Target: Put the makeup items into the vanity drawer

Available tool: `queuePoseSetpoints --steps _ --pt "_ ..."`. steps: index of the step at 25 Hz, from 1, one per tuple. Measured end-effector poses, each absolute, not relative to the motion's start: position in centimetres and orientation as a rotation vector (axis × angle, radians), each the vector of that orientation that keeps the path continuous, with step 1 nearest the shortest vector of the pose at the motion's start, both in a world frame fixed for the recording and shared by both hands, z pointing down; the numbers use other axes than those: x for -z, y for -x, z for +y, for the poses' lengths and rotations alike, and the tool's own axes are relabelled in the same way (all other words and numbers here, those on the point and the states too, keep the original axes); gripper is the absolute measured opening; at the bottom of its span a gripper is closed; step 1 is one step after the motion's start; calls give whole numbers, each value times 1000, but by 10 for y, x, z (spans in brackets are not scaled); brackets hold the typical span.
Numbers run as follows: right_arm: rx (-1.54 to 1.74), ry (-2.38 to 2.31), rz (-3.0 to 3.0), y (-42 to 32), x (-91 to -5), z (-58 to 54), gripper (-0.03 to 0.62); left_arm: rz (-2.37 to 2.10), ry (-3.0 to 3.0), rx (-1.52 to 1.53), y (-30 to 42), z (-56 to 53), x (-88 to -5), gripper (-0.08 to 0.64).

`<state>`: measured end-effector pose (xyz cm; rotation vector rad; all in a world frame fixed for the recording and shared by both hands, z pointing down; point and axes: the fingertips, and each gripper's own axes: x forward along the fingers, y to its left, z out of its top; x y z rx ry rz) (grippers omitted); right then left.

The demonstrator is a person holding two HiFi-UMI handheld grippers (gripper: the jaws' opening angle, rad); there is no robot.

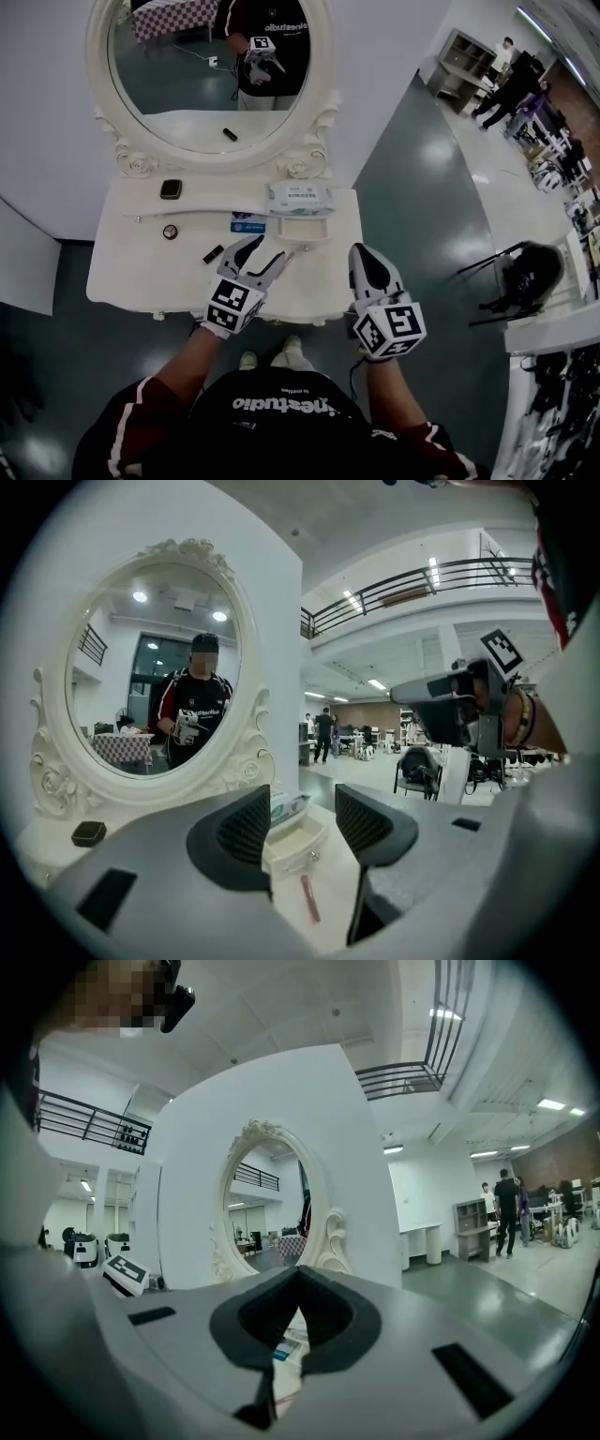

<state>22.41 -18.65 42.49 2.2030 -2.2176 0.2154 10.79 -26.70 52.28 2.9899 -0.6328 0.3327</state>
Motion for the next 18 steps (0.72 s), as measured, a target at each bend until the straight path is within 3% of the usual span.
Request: queuePoseSetpoints --steps 18 --pt "-280 -2149 -2250 -259 -453 -199 3 -640 -2853 -714 -154 -268 -665 206"
